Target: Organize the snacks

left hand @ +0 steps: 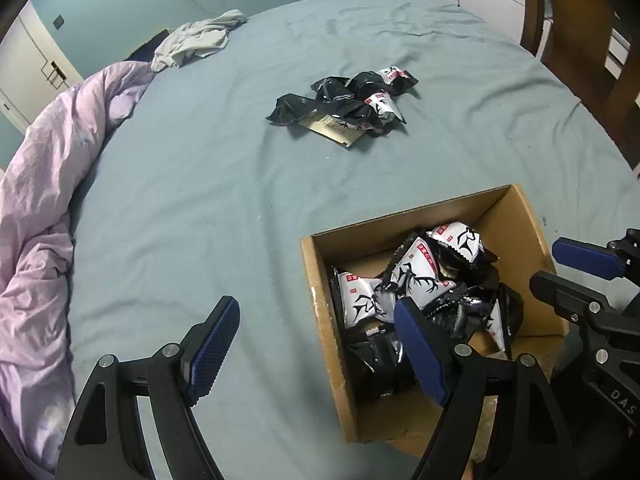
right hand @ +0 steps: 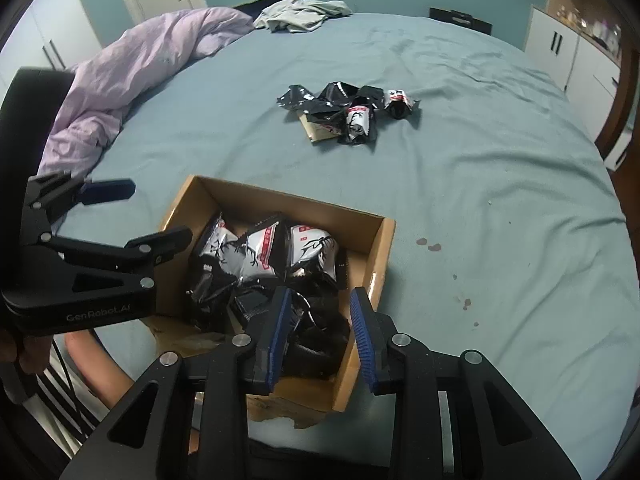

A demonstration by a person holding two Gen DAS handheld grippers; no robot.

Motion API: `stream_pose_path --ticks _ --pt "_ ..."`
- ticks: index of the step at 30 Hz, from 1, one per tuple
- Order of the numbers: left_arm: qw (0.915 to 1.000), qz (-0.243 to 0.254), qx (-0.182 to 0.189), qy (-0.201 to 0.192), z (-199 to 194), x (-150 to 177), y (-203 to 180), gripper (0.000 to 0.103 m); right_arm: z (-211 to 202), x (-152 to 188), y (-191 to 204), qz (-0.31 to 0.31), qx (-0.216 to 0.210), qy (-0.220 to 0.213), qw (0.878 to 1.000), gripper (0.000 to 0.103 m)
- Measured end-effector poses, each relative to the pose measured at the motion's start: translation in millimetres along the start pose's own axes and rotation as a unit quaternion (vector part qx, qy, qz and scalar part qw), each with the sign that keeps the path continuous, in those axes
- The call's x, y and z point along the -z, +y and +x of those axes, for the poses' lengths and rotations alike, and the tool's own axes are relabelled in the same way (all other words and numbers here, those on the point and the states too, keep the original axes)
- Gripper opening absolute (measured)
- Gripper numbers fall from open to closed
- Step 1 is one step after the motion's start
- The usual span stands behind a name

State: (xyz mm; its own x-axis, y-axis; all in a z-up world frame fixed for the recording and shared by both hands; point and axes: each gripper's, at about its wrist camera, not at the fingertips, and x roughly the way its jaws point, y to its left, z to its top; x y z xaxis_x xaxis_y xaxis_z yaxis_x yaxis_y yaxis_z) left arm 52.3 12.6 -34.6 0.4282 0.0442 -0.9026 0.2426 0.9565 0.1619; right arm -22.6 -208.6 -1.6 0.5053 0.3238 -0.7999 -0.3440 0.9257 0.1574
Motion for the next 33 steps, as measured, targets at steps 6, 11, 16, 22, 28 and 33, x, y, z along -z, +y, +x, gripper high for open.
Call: stream_pose_path --ticks 6,11,16,22,28,33 --pt "0.9999 0.01 -0.004 -0.006 -5 2 -5 0.08 -11 4 -31 0.109 -0.021 -0.033 0.993 0.076" --pt "0.9999 0.011 -0.005 -0.007 -7 3 -7 0.081 -19 8 -55 0.181 -0.029 -0.051 0.982 0.076" --pt "0.9999 0.008 -0.004 -0.008 -9 2 -6 0.081 -23 10 -62 0.195 -0.02 -0.058 0.979 0.076" --pt "1.0 0.007 -0.004 -0.005 -7 2 -6 0.081 -25 8 -58 0.188 -0.018 -0.058 0.98 0.076" --pt "1.0 0.007 0.002 -0.002 -7 2 -7 0.081 -24 5 -58 0.18 -0.02 -0.053 0.982 0.076" --pt "1.0 0.009 0.001 0.001 -5 2 -8 0.082 -22 3 -53 0.169 -0.01 -0.05 0.984 0.076"
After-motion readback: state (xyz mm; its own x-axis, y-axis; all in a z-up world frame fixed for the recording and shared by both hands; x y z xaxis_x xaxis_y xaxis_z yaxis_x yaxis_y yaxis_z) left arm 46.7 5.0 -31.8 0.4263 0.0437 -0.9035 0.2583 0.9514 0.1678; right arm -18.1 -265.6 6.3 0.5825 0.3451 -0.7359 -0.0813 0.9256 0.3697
